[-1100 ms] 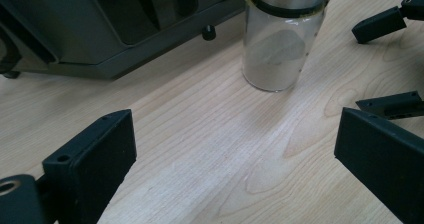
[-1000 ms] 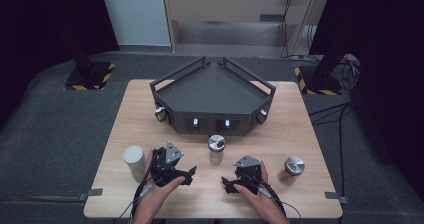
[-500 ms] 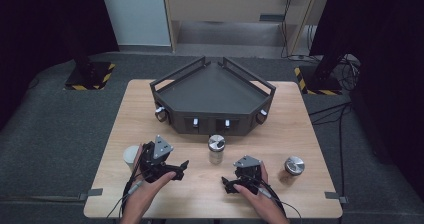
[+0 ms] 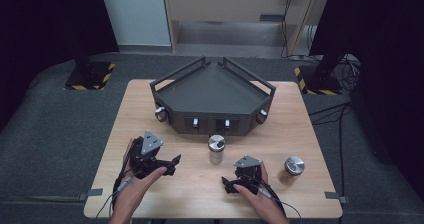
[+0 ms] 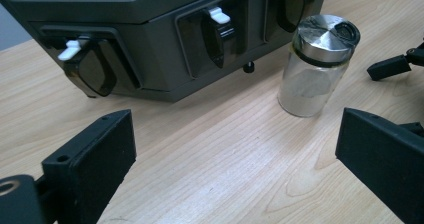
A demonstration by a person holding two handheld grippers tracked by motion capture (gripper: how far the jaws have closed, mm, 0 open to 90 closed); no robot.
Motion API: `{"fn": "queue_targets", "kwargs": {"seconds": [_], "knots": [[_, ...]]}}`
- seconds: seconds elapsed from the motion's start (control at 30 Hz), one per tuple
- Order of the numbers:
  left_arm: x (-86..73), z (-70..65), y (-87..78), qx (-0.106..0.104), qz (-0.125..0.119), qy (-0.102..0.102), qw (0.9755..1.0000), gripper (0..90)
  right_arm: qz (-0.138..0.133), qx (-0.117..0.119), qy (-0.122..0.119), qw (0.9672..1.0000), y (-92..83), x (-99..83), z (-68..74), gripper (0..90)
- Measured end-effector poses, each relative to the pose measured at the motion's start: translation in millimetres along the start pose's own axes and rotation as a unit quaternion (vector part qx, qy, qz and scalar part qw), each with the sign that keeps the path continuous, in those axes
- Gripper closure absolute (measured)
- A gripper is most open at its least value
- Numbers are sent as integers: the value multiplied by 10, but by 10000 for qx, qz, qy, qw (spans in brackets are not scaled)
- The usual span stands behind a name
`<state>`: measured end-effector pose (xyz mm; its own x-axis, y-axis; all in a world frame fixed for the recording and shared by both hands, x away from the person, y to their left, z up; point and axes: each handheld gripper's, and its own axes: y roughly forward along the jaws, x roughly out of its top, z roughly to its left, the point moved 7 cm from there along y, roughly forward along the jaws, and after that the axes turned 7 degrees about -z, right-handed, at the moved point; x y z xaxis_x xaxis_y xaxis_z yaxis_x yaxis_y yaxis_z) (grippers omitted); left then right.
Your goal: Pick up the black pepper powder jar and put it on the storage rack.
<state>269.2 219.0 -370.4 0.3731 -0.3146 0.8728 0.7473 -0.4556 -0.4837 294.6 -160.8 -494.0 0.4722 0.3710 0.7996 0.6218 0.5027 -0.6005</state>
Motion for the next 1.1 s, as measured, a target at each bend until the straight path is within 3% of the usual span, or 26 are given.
{"fn": "queue_targets", "kwargs": {"seconds": [0.37,1.1], "knots": [[5,113,-117,144,-82,-55,9998,14,0,-1,-1,10000,0,0,0,8],[-174,332,-294,354,-228,-183,9989,13,1,-5,3,10000,0,0,1,8]]}}
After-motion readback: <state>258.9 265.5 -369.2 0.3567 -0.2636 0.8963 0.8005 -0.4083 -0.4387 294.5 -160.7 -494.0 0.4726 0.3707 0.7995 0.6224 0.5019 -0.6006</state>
